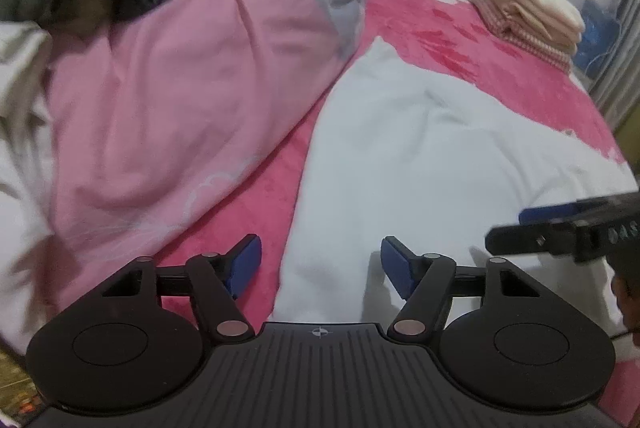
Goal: Fold clothes
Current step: 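Lower both open tools onto the edge of the white sweatshirt, then close the left tool on the sweatshirt edge while the right tool grips beside it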
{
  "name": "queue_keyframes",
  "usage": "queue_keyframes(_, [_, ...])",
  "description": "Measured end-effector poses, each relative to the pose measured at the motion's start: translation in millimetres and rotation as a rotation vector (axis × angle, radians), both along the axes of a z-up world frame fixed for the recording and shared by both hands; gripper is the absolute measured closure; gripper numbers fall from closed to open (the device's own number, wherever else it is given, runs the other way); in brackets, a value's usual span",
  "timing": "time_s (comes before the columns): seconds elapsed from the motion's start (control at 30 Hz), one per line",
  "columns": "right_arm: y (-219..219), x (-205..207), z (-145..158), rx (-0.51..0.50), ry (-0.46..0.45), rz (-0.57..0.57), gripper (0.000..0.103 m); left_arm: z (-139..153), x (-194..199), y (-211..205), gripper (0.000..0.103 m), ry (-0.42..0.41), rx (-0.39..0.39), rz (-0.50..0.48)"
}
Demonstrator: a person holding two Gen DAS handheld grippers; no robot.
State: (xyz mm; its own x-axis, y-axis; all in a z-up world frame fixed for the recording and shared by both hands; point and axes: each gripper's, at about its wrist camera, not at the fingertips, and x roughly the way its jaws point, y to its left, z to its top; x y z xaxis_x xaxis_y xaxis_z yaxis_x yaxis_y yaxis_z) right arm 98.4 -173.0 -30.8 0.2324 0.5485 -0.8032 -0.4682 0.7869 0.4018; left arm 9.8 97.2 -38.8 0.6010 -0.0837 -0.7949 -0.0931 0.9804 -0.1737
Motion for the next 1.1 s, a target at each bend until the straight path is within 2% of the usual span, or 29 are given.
queue_keyframes(0.07, [-1, -1, 0, 0.001, -0.002, 0.003, 0.0, -6, 4, 1, 0.045, 0.013, -0.029, -0.006])
queue_keyframes(0.17, [-2, -1, 0, 0.004, -0.002, 0.003, 0.0, -7, 3, -1, 0.051, 0.01, -0.016, -0.024])
queue_keyframes(0.23, [-1, -1, -1, 0.006, -0.002, -0.001, 0.0, -6, -1, -3, 0.051, 0.012, -0.004, -0.037])
queue_keyframes(0.43, [0, -1, -1, 0.005, -0.001, -0.005, 0.0, -11, -7, 3, 0.051, 0.023, -0.039, -0.041])
queue_keyframes(0.5, [0, -2, -1, 0.006, -0.004, -0.005, 0.0, -12, -7, 3, 0.058, 0.019, -0.042, -0.041])
queue_keyframes(0.6, [-1, -4, -1, 0.009, -0.014, 0.002, 0.0, -9, -8, 3, 0.073, 0.018, -0.05, -0.042])
queue_keyframes(0.67, [0, -5, 0, -0.003, -0.028, 0.018, 0.0, -5, -9, 6, 0.086, 0.02, -0.082, -0.026])
queue_keyframes(0.77, [6, -9, 3, -0.048, -0.058, 0.054, 0.0, -1, -8, 12, 0.09, 0.03, -0.136, 0.026])
queue_keyframes(0.9, [16, -25, 16, -0.069, -0.153, 0.141, 0.005, 5, -5, 10, 0.092, 0.04, -0.164, 0.061])
queue_keyframes(1.1, [44, -79, 34, -0.045, -0.383, 0.446, 0.005, 14, -2, 18, 0.092, 0.053, -0.286, 0.096])
